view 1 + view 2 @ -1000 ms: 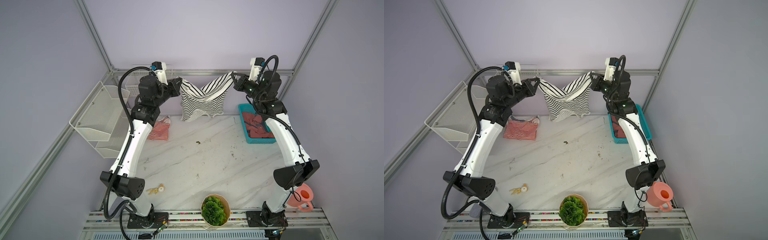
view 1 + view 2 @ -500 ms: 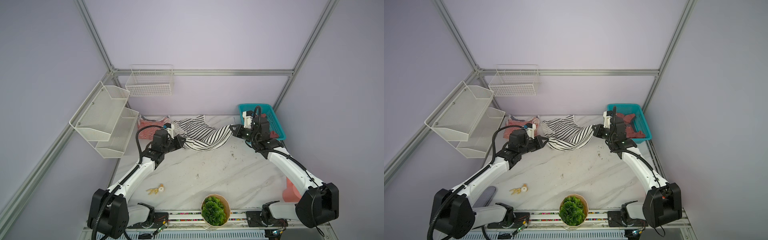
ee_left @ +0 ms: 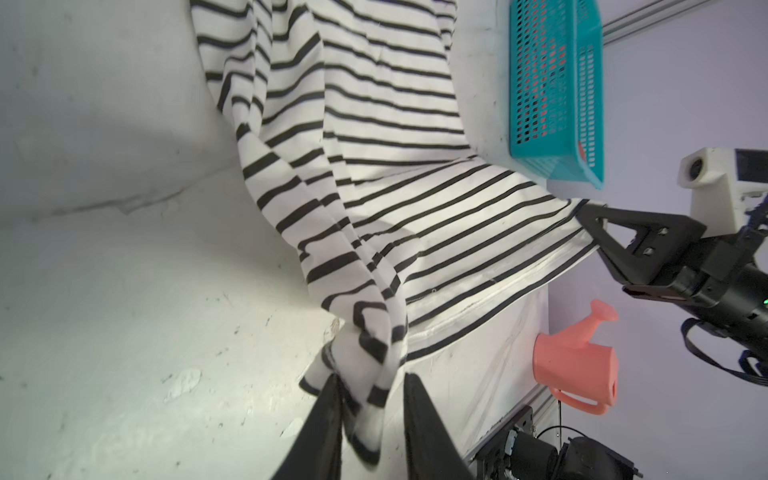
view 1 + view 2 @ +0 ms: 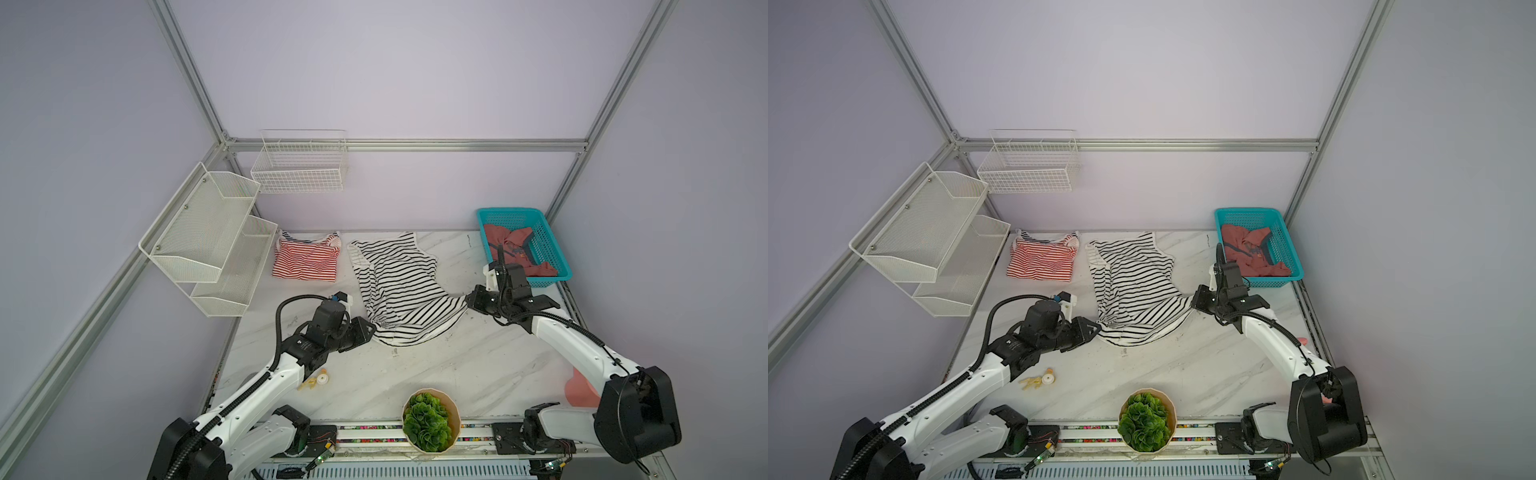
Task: Fold and stack tank tops
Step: Smooth out the tank top at the center of the table, then rotate the tank top at the center of the table.
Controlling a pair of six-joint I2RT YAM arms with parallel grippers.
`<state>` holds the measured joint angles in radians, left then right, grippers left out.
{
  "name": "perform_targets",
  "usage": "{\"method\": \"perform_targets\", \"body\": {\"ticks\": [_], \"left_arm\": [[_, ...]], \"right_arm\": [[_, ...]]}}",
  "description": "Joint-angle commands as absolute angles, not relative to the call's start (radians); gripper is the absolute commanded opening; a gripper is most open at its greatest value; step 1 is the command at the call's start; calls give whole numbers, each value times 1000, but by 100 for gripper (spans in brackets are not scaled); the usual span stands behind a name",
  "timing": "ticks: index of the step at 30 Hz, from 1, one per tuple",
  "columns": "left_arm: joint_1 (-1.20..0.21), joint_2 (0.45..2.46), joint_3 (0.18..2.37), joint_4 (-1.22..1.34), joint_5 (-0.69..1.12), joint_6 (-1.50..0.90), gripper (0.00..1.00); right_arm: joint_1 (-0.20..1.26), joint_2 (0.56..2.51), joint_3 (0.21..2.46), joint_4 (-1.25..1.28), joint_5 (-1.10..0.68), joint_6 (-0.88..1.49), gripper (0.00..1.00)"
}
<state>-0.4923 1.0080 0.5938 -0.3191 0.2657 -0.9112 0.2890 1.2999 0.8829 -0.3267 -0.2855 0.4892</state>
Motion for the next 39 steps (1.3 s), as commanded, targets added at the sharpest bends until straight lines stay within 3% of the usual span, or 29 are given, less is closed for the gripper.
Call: {"method": "perform_targets", "body": {"ticks": [1,4,7,15,19,25,28,34,39], "left_arm": [[-522,985,554,-377,283,-955,26],[-544,946,564,-454,293,-963,28],[-563,885,579,-557,277,-969,30],[-571,801,610,-629,144,-949,31],[-553,952,739,-600,6,-860,30],[-416,1347,1063,-585,29,-694,25],[-350,1560,1261,-622,32,-634,22],[-295,1879,1585,-626,108,-560,19],[-270,2100,1810,-676,135,-539,18]], "right_arm": [[298,1275,882,-426,-226,488,0],[304,1274,891,-481,-179,480,15],[308,1276,897,-511,-149,479,21],[334,1293,956,-612,-34,484,24],[354,1292,999,-630,1,485,33],[375,1318,1051,-584,10,473,43],[377,1348,1034,-476,-77,478,39],[396,1525,1013,-241,-217,523,6],[406,1687,1071,-167,-263,515,3]]}}
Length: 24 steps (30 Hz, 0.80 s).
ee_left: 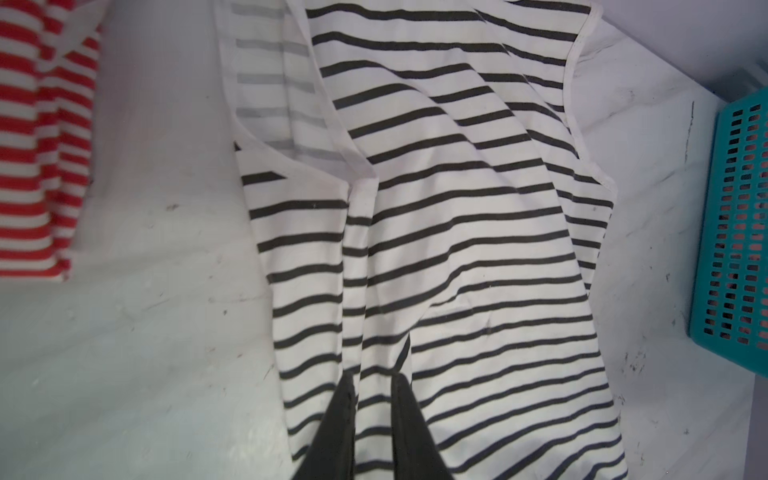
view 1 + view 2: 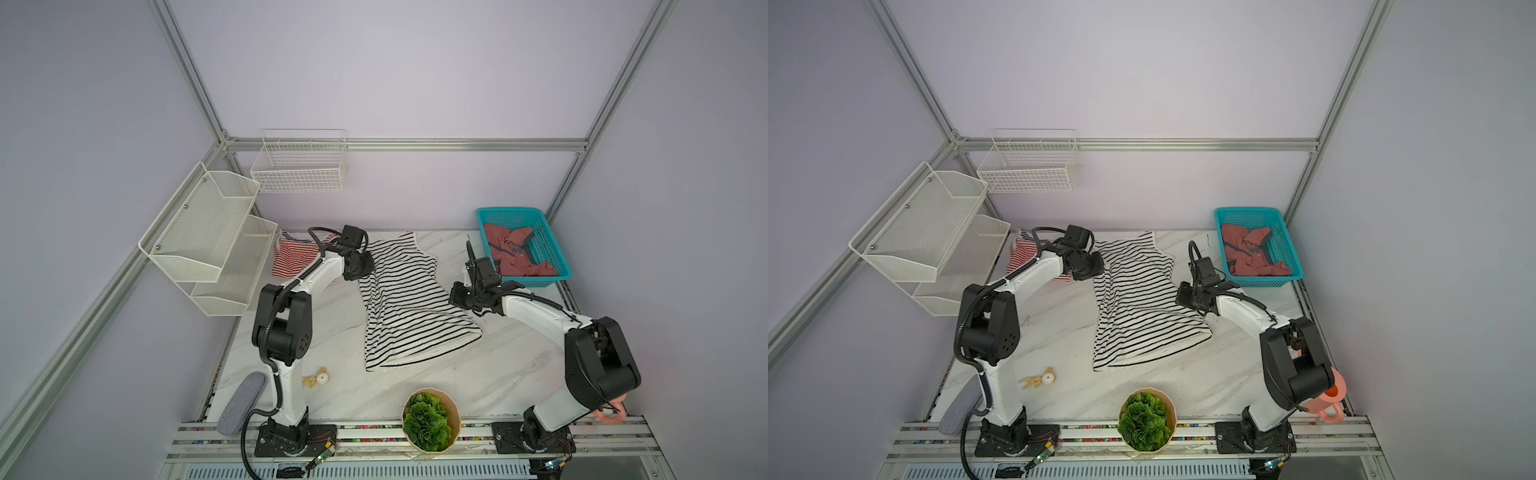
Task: Fold and stack tank tops
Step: Rotate the tank top at the center of the table.
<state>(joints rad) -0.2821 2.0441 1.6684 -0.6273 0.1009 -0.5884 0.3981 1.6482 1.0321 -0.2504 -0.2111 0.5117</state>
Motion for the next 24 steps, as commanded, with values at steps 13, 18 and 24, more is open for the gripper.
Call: {"method": "perform_targets", "body": {"ticks": [13,18,24], "left_arm": [[-264,2378,2186,-785,35,-482,35],[-264,2418,2240,-834,22,-471,35],[-265,2436,2237,-851,15,-459,33]], "right_arm": [[410,1795,1096,-145,-271,508,8],[410,1804,1100,-158,-273,500,8],[410,1816,1105,-155,-281,497,8]]}}
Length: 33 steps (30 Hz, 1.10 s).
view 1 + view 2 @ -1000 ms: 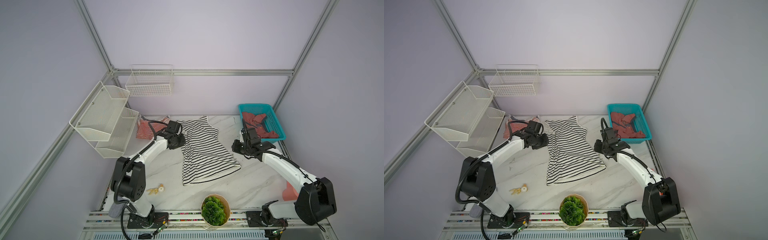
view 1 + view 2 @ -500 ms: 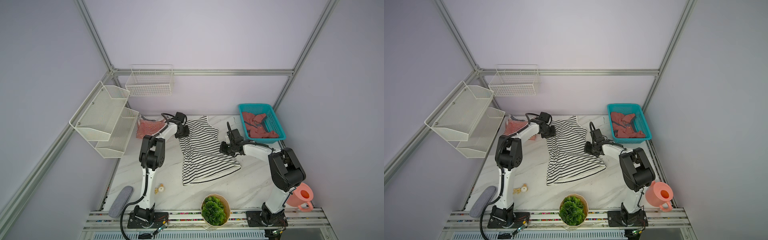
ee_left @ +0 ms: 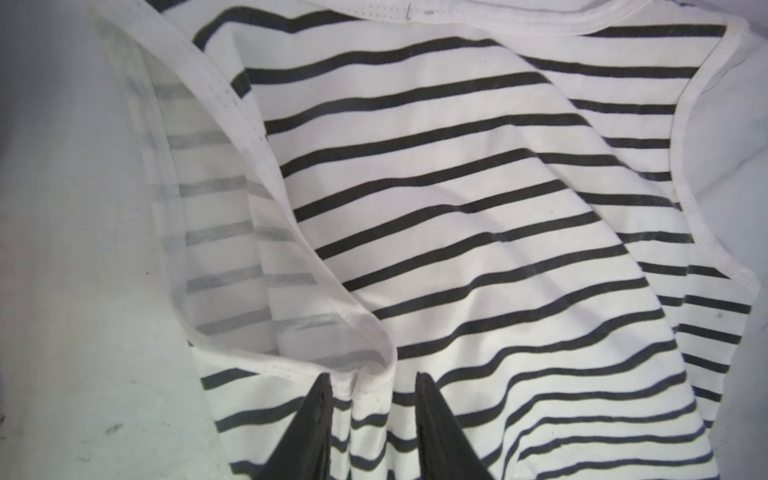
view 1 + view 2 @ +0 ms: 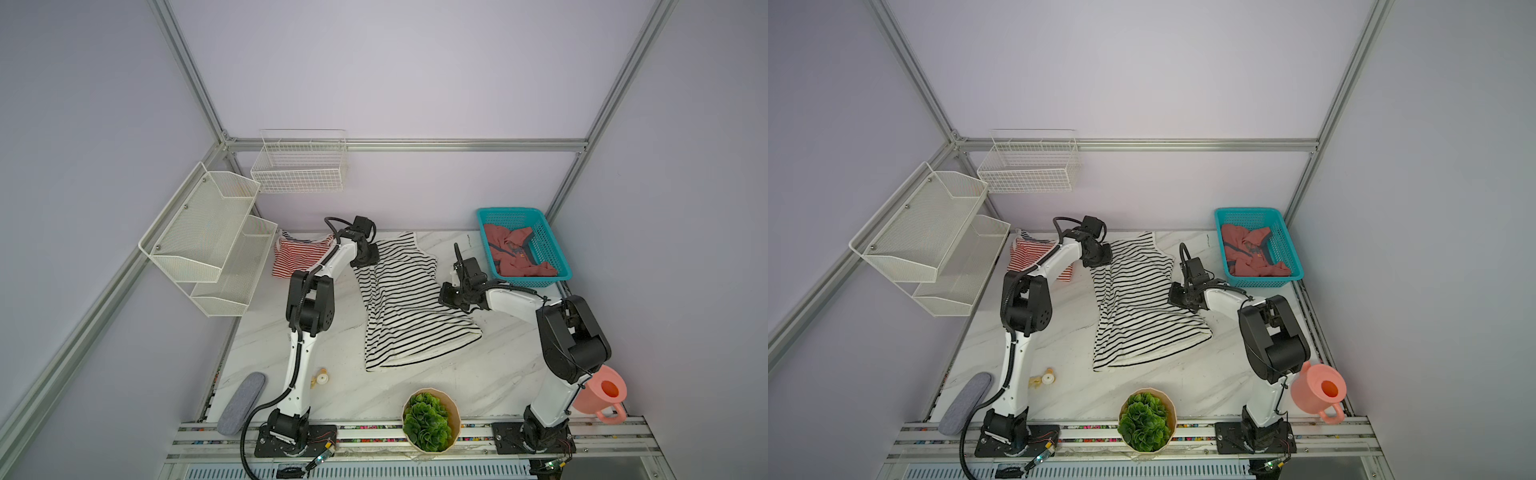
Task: Fold and stack tank tops
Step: Rotate the tank top at the center of the table.
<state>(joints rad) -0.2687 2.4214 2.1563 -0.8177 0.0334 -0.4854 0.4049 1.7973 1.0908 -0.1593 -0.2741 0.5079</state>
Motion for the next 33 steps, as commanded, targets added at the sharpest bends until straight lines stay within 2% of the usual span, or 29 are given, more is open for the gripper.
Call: {"method": "perform_targets", "body": {"ticks": [1,7,10,15,19,22,33], "left_arm": [[-264,2438,2238,-857,9,-455,33],[-264,2452,2244,-871,3,-446,31],[-264,2466,2251,-871,13,-448,26],[-263,2474,2257,-874,18,-460,11],[-263,2451,2253,-876,13,-459,6],[-263,2421,2242,-877,5,-453,6],[-243,2293,2112,-880,-46,-420,4]], "right_arm": [[413,1818,1106,-154,-283,497,8],[413,1827,1110,-149,-287,499,8],[413,1833,1109,-146,-290,499,8],[415,1841,1100,-146,-285,498,8],[415,1856,1087,-137,-287,499,6],[414,1878,1078,-132,-286,498,0],[415,1948,1078,-174,-233,483,0]]}}
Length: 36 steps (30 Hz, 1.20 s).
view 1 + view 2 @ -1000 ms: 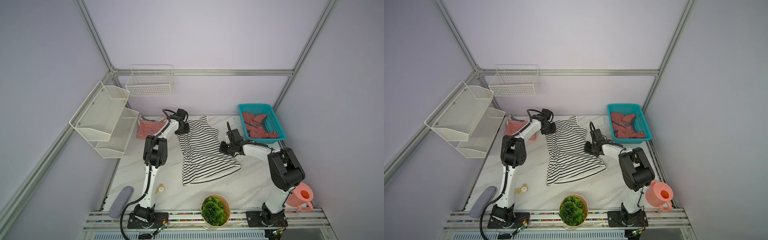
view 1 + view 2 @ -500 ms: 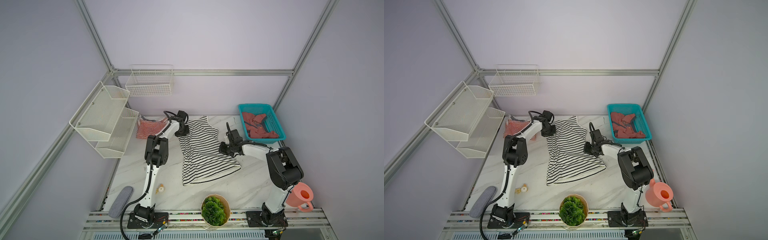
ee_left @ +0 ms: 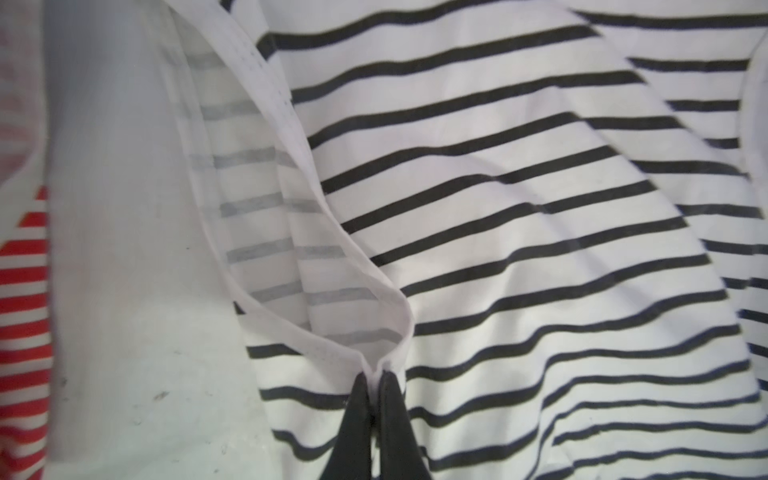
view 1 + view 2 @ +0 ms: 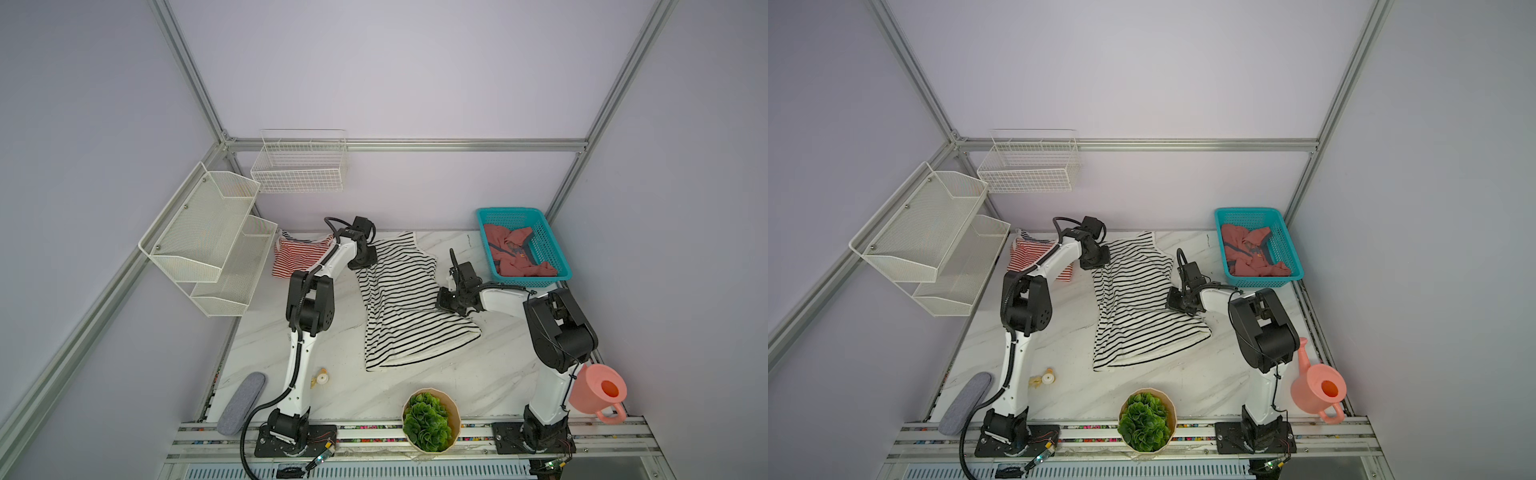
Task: Fold and stack tank tops
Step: Rotate the tank top at the center of the table.
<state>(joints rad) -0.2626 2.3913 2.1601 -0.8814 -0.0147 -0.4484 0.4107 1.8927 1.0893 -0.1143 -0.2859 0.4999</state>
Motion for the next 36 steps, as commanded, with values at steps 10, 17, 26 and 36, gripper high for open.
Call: {"method": "perform_targets", "body": {"ticks": [10,17,26,36], "left_arm": [[-210,2198,1985,-927,-79,-424,4],[-196,2111,1795,-931,-186,-423,7],[-189,2050,1569,-885,-165,-473,13],[-213,1897,1354,-824,-69,-534,19]], "right_arm": [[414,1965,1093,-251,-160,488,0],[402,1970,1123,-322,-98,461,0],[364,2003,1198,-414,-18,399,0],[327,2134,1421,-492,21,330,0]]}}
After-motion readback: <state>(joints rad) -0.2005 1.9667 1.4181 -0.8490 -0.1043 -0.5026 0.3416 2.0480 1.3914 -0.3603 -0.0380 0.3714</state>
